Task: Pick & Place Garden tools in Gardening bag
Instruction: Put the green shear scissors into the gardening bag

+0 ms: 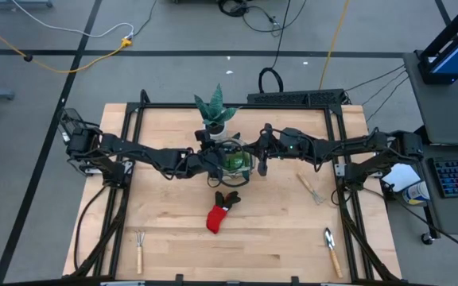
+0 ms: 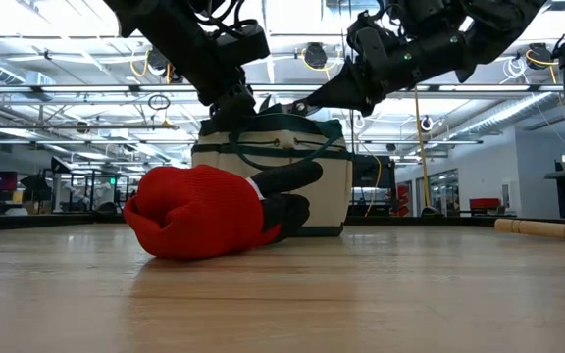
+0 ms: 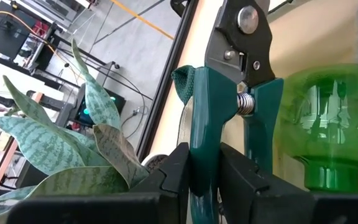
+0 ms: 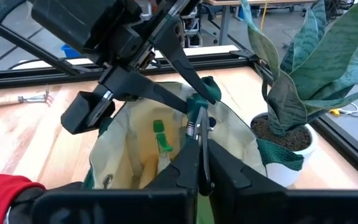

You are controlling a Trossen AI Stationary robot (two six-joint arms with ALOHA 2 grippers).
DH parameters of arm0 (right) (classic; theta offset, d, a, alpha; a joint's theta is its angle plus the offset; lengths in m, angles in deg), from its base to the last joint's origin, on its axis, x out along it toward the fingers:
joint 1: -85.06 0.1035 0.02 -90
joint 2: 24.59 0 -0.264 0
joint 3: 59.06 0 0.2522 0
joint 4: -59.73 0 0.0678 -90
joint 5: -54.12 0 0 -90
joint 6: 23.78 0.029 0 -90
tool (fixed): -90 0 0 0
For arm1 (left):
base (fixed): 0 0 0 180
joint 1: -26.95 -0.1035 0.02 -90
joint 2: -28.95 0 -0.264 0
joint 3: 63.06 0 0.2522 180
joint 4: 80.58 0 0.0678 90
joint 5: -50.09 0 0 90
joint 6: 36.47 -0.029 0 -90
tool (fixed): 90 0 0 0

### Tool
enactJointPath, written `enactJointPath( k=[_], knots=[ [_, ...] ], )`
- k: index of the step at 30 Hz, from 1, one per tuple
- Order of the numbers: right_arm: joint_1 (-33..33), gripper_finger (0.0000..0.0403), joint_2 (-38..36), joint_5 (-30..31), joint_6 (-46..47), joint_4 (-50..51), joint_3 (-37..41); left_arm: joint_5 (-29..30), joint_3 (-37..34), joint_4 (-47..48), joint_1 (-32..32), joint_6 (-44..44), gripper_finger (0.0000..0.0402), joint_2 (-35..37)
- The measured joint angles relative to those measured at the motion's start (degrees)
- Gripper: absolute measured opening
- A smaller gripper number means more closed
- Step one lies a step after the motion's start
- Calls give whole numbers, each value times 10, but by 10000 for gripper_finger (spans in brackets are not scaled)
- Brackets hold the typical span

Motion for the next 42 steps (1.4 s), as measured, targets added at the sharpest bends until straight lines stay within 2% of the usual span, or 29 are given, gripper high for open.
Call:
enactJointPath(
  k=[12, 22, 25, 29, 34, 42],
  knots=[
    [0, 6, 0, -2, -26, 14, 0, -25, 0, 4, 0, 3, 73, 0],
    [1, 4, 0, -3, -108, 30, 0, -118, 0, 1, -7, 25, 155, 0],
    [1, 4, 0, -11, -131, 29, 0, -145, 0, 0, -15, 28, 170, 0],
    [1, 4, 0, -59, -156, 17, 0, -200, 0, 0, -32, 44, 169, 0],
    [2, 4, 0, -65, -157, 10, 0, -320, 9, 0, -55, 74, 153, 0],
    [2, 4, 0, -67, -171, 33, 0, -337, 29, 15, -62, 76, 124, 7]
  ],
)
